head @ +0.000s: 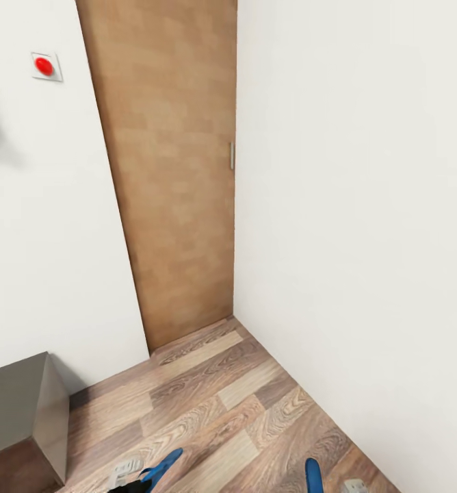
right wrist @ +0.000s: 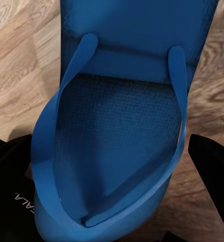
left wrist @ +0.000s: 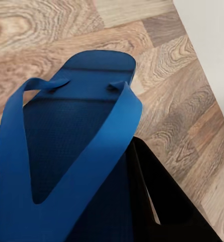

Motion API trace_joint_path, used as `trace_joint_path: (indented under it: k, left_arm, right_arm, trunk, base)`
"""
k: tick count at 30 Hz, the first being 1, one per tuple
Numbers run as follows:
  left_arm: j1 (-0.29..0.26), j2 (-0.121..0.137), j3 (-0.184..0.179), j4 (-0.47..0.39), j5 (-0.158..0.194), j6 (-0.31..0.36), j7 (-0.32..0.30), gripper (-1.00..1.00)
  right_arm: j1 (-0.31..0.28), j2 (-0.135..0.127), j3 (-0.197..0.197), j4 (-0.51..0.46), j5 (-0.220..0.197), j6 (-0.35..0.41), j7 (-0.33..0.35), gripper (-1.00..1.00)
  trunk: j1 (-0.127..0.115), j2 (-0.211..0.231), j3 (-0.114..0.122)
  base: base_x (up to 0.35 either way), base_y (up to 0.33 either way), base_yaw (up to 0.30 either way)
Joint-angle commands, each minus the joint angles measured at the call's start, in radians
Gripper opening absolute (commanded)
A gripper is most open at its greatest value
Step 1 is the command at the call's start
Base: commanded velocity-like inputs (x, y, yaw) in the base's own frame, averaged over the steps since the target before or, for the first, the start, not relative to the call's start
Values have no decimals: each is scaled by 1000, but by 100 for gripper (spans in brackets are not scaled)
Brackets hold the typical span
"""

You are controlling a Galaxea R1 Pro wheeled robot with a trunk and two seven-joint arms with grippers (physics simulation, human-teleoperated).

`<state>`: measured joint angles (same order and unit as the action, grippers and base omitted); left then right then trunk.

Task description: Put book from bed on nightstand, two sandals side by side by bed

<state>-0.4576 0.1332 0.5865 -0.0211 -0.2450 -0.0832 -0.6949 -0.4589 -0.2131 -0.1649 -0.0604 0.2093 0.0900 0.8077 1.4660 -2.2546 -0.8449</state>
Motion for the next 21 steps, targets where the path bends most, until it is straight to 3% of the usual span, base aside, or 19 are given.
trace_joint_path:
  k: [1,21]
  left_arm:
    - [0,0,6,1,-11,-9,-3,-100]
    - [0,0,6,1,-11,-9,-4,-100]
  right_arm:
    - [0,0,-9,-2,5,10,5,-100]
    - [0,0,-9,-2,5,10,6,-100]
  trunk:
    - [0,0,-1]
    - [0,0,-1]
  base:
    - [0,0,293]
    - [0,0,293]
